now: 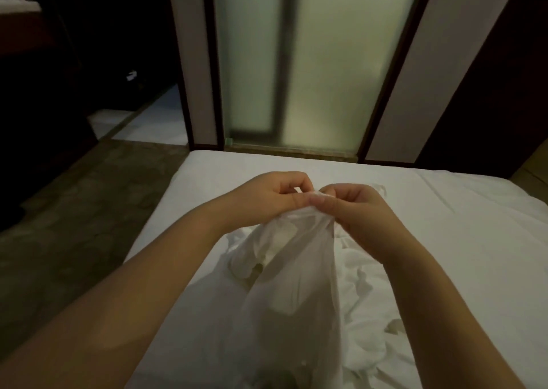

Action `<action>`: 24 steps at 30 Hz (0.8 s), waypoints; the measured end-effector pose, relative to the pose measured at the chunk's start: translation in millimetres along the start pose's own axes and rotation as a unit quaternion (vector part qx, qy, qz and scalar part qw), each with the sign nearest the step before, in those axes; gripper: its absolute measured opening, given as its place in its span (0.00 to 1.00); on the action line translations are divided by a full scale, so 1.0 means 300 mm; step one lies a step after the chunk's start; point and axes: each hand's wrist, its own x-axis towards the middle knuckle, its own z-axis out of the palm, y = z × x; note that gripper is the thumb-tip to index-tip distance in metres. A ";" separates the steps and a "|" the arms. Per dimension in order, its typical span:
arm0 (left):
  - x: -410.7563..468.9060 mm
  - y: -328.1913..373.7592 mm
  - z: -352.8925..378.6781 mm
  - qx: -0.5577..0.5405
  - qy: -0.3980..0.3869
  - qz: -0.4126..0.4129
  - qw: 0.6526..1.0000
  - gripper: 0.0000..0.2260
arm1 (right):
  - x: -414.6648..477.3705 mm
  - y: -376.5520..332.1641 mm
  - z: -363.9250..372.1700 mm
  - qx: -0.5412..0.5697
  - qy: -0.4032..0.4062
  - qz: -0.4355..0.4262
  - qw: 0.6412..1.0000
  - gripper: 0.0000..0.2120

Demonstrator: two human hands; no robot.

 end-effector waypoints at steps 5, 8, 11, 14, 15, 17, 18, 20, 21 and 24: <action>-0.073 -0.137 -0.003 -0.072 0.087 -0.070 0.991 0.07 | 0.047 0.021 -0.081 -0.051 0.121 -0.083 0.988 0.12; -0.114 -0.188 -0.024 -0.054 0.107 -0.103 0.987 0.11 | 0.067 0.054 -0.121 -0.163 0.198 -0.118 0.959 0.15; -0.103 -0.181 -0.048 -0.004 0.137 -0.106 0.985 0.11 | 0.084 0.079 -0.115 -0.211 0.224 -0.144 0.941 0.16; -0.060 -0.164 -0.048 0.092 0.236 -0.097 0.962 0.09 | 0.090 0.082 -0.106 -0.224 0.212 -0.123 0.943 0.15; -0.046 -0.164 -0.044 0.123 0.275 -0.088 0.950 0.08 | 0.084 0.082 -0.106 -0.225 0.199 -0.115 0.947 0.15; -0.019 -0.166 -0.047 0.159 0.347 -0.058 0.923 0.07 | 0.077 0.079 -0.103 -0.215 0.185 -0.114 0.952 0.15; 0.003 -0.166 -0.058 0.170 0.373 -0.039 0.911 0.07 | 0.086 0.070 -0.100 -0.213 0.187 -0.121 0.951 0.15; 0.087 -0.135 -0.122 0.161 0.405 -0.003 0.900 0.08 | 0.149 0.013 -0.109 -0.228 0.205 -0.153 0.940 0.16; 0.146 -0.090 -0.180 0.144 0.416 0.007 0.898 0.09 | 0.204 -0.044 -0.122 -0.237 0.220 -0.171 0.930 0.17; 0.336 0.109 -0.411 0.094 0.414 0.020 0.905 0.10 | 0.377 -0.314 -0.184 -0.258 0.291 -0.218 0.895 0.17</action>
